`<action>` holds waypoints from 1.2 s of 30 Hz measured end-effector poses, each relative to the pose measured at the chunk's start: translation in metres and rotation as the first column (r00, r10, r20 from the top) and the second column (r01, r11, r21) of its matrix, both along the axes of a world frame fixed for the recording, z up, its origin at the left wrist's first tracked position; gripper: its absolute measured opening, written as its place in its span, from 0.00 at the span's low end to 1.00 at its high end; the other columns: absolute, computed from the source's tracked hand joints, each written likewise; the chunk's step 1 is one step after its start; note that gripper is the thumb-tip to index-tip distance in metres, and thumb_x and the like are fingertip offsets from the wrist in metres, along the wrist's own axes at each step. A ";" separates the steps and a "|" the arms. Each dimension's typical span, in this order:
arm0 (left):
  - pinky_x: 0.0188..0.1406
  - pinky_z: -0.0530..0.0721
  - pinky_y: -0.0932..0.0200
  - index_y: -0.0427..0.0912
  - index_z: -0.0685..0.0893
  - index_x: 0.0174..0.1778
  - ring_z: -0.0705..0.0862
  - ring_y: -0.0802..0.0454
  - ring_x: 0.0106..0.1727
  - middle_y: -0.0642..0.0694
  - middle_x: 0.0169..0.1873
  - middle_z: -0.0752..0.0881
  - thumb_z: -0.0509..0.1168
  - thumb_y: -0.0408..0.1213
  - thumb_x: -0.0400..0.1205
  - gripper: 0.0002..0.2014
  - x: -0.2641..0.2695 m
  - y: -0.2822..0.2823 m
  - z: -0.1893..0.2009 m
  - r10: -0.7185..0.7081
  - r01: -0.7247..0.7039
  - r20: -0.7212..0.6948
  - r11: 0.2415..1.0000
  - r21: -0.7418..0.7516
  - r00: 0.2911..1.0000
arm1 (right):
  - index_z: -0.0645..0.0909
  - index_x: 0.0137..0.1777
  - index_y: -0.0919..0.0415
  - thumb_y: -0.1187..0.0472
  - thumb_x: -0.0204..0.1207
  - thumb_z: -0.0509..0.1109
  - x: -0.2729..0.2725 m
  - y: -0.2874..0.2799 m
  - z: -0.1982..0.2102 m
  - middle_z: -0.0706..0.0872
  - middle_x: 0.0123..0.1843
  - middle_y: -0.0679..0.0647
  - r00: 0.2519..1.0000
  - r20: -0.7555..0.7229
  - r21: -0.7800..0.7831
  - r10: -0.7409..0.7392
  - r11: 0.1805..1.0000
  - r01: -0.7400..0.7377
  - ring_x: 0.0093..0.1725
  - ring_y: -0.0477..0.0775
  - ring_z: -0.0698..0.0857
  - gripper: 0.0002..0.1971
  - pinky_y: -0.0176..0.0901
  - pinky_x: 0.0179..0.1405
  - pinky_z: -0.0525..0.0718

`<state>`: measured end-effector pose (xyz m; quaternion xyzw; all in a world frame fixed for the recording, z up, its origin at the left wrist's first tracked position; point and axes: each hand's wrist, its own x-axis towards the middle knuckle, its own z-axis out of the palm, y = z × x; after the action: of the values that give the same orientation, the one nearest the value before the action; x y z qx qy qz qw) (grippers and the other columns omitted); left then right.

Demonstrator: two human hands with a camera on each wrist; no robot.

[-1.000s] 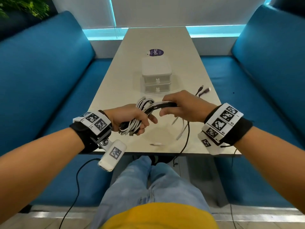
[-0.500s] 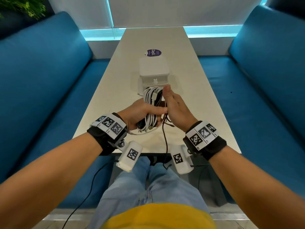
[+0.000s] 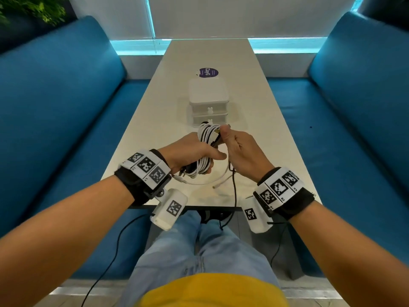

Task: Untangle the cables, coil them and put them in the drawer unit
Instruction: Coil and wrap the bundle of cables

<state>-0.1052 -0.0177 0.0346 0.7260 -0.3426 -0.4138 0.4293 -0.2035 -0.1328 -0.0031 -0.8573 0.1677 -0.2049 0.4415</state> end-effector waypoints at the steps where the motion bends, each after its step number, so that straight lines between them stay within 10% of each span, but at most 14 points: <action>1: 0.31 0.81 0.54 0.41 0.83 0.44 0.82 0.47 0.26 0.40 0.26 0.83 0.72 0.30 0.75 0.05 -0.003 -0.002 -0.001 0.036 -0.035 0.037 0.999 -0.038 0.999 | 0.87 0.53 0.57 0.34 0.82 0.43 0.001 0.000 0.000 0.91 0.47 0.50 1.000 -0.004 -0.003 -0.019 1.000 0.019 0.47 0.48 0.88 0.36 0.50 0.53 0.85; 6: 0.28 0.82 0.59 0.37 0.85 0.41 0.82 0.49 0.26 0.49 0.24 0.85 0.71 0.26 0.74 0.04 -0.008 -0.005 -0.003 0.068 -0.048 0.109 0.982 -0.180 0.992 | 0.86 0.54 0.58 0.38 0.84 0.43 -0.003 0.008 0.005 0.91 0.48 0.54 0.997 0.011 0.104 -0.075 0.992 0.074 0.27 0.52 0.89 0.33 0.51 0.34 0.88; 11: 0.29 0.82 0.58 0.38 0.88 0.42 0.83 0.49 0.27 0.43 0.25 0.86 0.73 0.25 0.72 0.06 -0.008 -0.005 -0.006 0.099 -0.102 -0.021 0.973 -0.209 0.995 | 0.77 0.72 0.51 0.31 0.80 0.43 -0.003 0.008 0.006 0.84 0.67 0.51 0.998 -0.043 0.394 0.041 0.919 -0.021 0.40 0.57 0.92 0.35 0.56 0.27 0.89; 16: 0.22 0.80 0.62 0.32 0.85 0.34 0.82 0.49 0.21 0.39 0.23 0.84 0.67 0.22 0.74 0.05 -0.011 -0.004 -0.009 0.052 -0.076 -0.264 0.994 -0.081 0.963 | 0.64 0.80 0.43 0.35 0.82 0.40 0.000 0.007 0.005 0.75 0.77 0.50 0.991 0.038 0.442 0.125 0.888 -0.129 0.72 0.43 0.77 0.30 0.42 0.73 0.74; 20: 0.18 0.79 0.65 0.33 0.83 0.36 0.81 0.53 0.19 0.40 0.23 0.84 0.64 0.21 0.77 0.07 -0.015 -0.002 -0.013 0.028 -0.048 -0.296 0.997 -0.060 0.955 | 0.59 0.81 0.38 0.33 0.78 0.40 -0.001 0.005 0.003 0.70 0.80 0.49 0.973 0.022 0.479 0.230 0.852 -0.212 0.76 0.46 0.72 0.32 0.51 0.76 0.73; 25: 0.39 0.85 0.51 0.35 0.85 0.45 0.86 0.41 0.40 0.34 0.39 0.86 0.66 0.23 0.75 0.06 -0.010 -0.007 -0.023 0.088 -0.098 -0.266 0.995 -0.026 0.960 | 0.64 0.78 0.37 0.31 0.75 0.42 -0.004 0.007 0.001 0.76 0.76 0.48 0.969 -0.023 0.495 0.246 0.845 -0.203 0.72 0.47 0.76 0.33 0.53 0.70 0.79; 28: 0.35 0.85 0.57 0.34 0.86 0.43 0.87 0.49 0.34 0.41 0.35 0.89 0.65 0.23 0.75 0.06 -0.010 -0.004 -0.026 -0.002 -0.013 -0.337 0.999 -0.042 0.942 | 0.73 0.74 0.45 0.43 0.86 0.48 -0.004 0.007 0.011 0.81 0.70 0.50 0.978 0.000 0.433 0.210 0.882 -0.189 0.66 0.43 0.80 0.21 0.44 0.64 0.80; 32: 0.60 0.75 0.46 0.40 0.85 0.27 0.86 0.45 0.39 0.43 0.27 0.85 0.66 0.27 0.67 0.06 -0.023 -0.003 -0.033 -0.215 0.164 -0.548 0.976 -0.141 0.809 | 0.86 0.56 0.53 0.59 0.83 0.65 0.002 0.010 0.025 0.90 0.54 0.54 0.954 0.193 0.387 0.228 0.876 -0.288 0.58 0.51 0.87 0.09 0.48 0.63 0.83; 36: 0.63 0.83 0.50 0.41 0.80 0.21 0.81 0.48 0.27 0.45 0.19 0.77 0.58 0.25 0.69 0.12 -0.022 -0.005 -0.032 -0.293 0.240 -0.582 0.956 -0.168 0.758 | 0.88 0.40 0.64 0.57 0.81 0.66 -0.001 0.012 0.033 0.89 0.35 0.57 0.946 0.226 0.365 0.231 0.881 -0.302 0.39 0.51 0.88 0.14 0.40 0.47 0.84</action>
<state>-0.1271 -0.0223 0.0027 0.4824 -0.3052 -0.6648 0.4818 -0.2046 -0.1212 0.0295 -0.7439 0.0462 -0.1787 0.6423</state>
